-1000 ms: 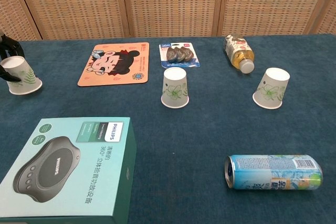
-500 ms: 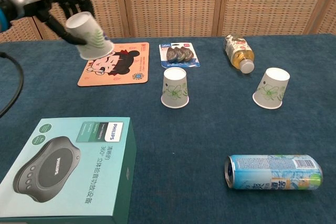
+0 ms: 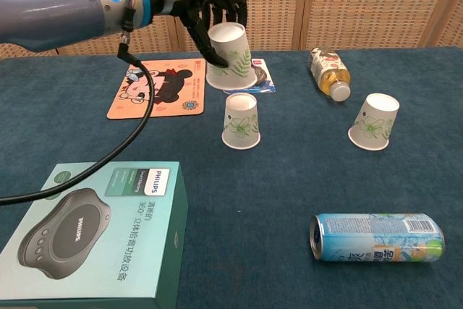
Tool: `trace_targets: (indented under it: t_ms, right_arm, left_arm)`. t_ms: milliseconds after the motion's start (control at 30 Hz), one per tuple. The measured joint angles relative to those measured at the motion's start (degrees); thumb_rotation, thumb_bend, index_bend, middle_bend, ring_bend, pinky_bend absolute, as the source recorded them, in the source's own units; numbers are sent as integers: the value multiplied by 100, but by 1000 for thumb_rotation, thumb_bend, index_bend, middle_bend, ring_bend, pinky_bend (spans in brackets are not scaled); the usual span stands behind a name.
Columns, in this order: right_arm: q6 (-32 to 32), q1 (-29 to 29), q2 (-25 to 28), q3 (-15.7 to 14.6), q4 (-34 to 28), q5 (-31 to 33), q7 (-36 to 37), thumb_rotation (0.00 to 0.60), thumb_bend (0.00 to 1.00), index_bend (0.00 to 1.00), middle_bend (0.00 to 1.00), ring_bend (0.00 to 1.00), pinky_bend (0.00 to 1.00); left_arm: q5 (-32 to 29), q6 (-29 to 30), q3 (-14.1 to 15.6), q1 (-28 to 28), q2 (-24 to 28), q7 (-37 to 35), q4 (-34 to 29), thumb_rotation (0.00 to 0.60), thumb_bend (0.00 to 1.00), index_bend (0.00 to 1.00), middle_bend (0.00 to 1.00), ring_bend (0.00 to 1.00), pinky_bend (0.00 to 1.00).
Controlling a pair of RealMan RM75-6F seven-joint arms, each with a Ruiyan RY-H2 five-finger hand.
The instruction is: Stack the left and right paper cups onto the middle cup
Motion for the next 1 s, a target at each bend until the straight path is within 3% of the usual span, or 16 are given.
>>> trace_targets:
  t_ms: [467, 833, 900, 1000]
  right_arm:
    - [-49, -12, 66, 44, 56, 103, 191, 600, 0, 0, 0, 0, 0]
    - [-34, -25, 105, 60, 48, 113, 254, 600, 0, 0, 0, 0, 0]
    - [-40, -26, 110, 61, 53, 116, 269, 600, 0, 0, 0, 0, 0]
    - [-48, -23, 116, 62, 58, 114, 284, 600, 0, 0, 0, 0, 0]
  left_arm:
    - [-1095, -70, 168, -493, -394, 607, 433, 600, 188, 451, 500, 439, 401]
    - [-1428, -57, 313, -682, -579, 612, 648, 600, 188, 452, 500, 439, 401]
    - [-1449, -51, 345, -708, -590, 623, 675, 600, 188, 451, 472, 420, 400]
    - [-1507, -55, 383, -730, -583, 644, 679, 600, 188, 321, 247, 235, 326]
